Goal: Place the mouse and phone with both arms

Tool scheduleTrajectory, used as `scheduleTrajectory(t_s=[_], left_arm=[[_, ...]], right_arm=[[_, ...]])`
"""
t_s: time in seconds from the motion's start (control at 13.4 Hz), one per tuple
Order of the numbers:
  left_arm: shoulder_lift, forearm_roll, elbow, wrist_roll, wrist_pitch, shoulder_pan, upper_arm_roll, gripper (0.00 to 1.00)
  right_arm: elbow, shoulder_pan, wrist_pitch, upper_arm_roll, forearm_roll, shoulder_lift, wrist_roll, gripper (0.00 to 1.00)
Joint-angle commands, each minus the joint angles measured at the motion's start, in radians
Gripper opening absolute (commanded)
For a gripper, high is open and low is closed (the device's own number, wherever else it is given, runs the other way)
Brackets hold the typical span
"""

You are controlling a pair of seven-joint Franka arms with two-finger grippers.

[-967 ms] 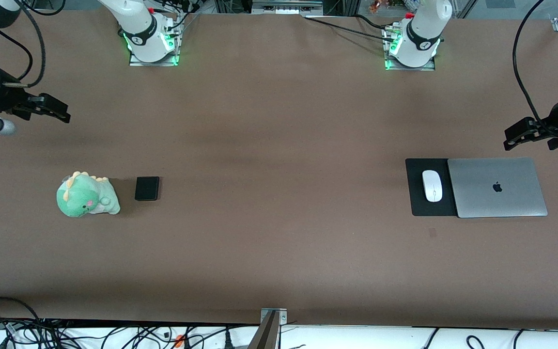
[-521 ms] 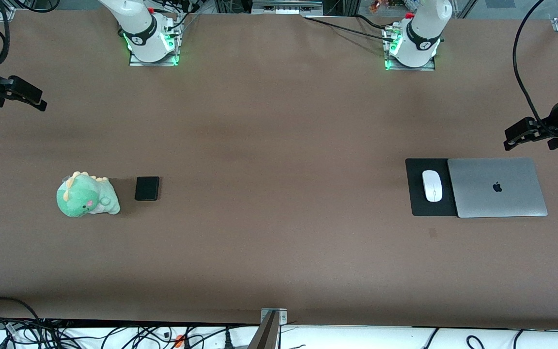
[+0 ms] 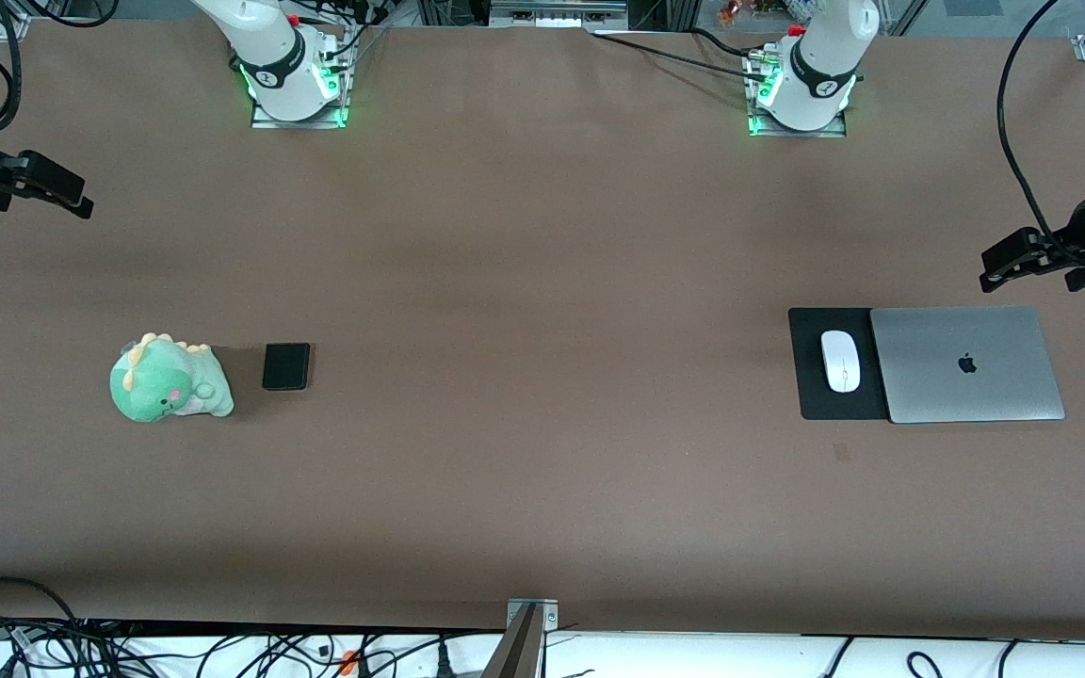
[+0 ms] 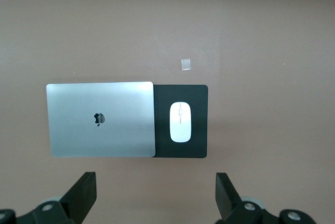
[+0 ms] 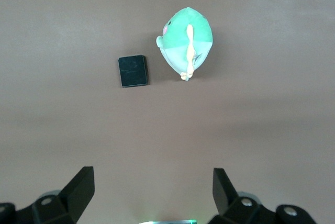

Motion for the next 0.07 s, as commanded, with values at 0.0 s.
scheduleTrajectory(t_s=[0.0], left_arm=[[0.013, -0.018, 0.033, 0.023, -0.024, 0.006, -0.001, 1.00]], right_arm=[[0.030, -0.007, -0.024, 0.007, 0.014, 0.008, -0.009, 1.00]])
